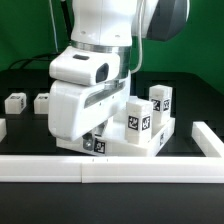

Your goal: Assemble square table

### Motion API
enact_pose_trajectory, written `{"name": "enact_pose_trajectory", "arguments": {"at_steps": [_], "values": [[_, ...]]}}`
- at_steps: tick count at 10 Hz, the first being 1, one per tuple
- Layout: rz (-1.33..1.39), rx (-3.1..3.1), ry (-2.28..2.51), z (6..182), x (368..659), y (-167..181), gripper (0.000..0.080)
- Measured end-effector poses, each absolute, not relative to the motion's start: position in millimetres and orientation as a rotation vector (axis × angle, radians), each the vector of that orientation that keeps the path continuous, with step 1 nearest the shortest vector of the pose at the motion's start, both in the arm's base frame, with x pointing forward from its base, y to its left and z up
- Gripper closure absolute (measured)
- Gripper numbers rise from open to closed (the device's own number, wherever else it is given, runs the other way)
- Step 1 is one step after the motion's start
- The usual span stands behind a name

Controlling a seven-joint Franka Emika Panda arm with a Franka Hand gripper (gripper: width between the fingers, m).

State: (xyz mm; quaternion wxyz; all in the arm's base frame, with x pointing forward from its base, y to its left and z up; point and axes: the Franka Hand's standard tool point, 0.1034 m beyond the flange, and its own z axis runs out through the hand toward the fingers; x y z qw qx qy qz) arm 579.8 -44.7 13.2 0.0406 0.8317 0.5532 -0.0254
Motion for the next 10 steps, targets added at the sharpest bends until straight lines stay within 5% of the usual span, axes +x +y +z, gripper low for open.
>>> {"name": "enact_pose_trajectory", "arguments": {"at_steps": [10], "values": [[-0.235,1.250,2.696,16.3,599,-19,0.0741]]}}
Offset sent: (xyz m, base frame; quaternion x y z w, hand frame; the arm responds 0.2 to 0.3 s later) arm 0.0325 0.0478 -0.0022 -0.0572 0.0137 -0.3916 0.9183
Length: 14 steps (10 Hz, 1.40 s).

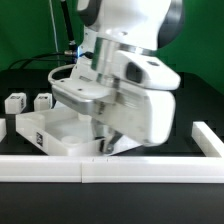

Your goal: Assemble square table

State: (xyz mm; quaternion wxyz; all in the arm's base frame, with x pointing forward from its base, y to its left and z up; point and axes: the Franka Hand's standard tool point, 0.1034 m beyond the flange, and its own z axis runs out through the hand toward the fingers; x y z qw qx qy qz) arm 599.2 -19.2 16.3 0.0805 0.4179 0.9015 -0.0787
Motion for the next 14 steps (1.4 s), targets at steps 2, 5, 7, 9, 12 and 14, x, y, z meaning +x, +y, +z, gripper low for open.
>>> {"name": "enact_pose_trajectory", "arguments": {"at_steps": [2,5,7,9,12,14], "values": [[-0.311,1.173,2.833,15.1,601,8,0.0740],[-0.364,0.916,2.986,11.4,593,3,0.0738],[-0.385,0.803,3.027,11.2,590,-1,0.0738],[-0.404,0.479,3.146,11.1,584,2,0.0738],[-0.269,0.044,3.222,10.5,585,24,0.0738],[-0.241,-0.114,3.238,10.6,584,22,0.0737]]}}
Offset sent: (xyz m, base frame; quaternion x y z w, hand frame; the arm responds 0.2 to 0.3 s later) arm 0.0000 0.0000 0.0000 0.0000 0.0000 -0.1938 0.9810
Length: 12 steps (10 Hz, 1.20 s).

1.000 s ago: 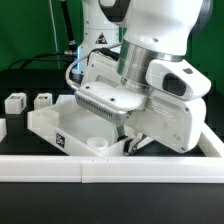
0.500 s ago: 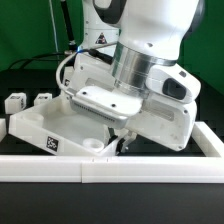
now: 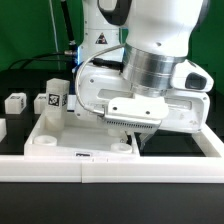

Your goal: Assemble square table

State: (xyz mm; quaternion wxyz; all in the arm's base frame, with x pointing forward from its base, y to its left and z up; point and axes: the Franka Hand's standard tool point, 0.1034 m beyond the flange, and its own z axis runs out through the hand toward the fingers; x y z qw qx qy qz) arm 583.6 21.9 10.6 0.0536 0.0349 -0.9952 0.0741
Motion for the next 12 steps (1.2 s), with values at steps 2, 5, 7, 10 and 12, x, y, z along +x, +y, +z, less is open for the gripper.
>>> {"name": "enact_pose_trajectory", "arguments": {"at_steps": [2,5,7,10,12], "values": [[0.220,0.112,-3.020,10.5,583,20,0.0731],[0.198,0.113,-3.028,10.4,584,22,0.0729],[0.172,0.113,-3.022,10.1,586,36,0.0729],[0.149,0.068,-3.007,10.6,586,59,0.0729],[0.166,0.025,-2.969,11.5,588,83,0.0729]]}}
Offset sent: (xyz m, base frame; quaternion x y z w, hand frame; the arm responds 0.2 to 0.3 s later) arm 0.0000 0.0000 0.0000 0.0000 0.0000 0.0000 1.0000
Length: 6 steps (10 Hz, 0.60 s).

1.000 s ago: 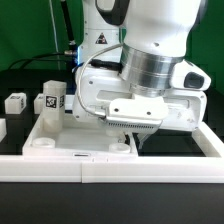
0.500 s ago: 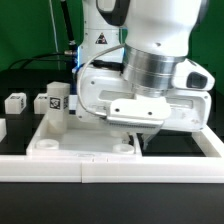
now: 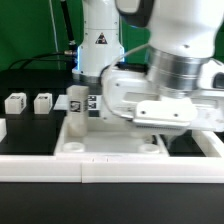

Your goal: Assemble square table

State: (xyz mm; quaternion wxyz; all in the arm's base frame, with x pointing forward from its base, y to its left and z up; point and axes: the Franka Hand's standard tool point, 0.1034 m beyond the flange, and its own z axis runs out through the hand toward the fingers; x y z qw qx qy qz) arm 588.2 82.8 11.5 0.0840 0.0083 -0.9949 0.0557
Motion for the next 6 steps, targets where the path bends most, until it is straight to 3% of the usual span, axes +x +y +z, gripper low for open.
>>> {"name": "enact_pose_trajectory", "arguments": {"at_steps": [6], "values": [[0.214,0.034,-2.882,11.7,590,107,0.0729]]}}
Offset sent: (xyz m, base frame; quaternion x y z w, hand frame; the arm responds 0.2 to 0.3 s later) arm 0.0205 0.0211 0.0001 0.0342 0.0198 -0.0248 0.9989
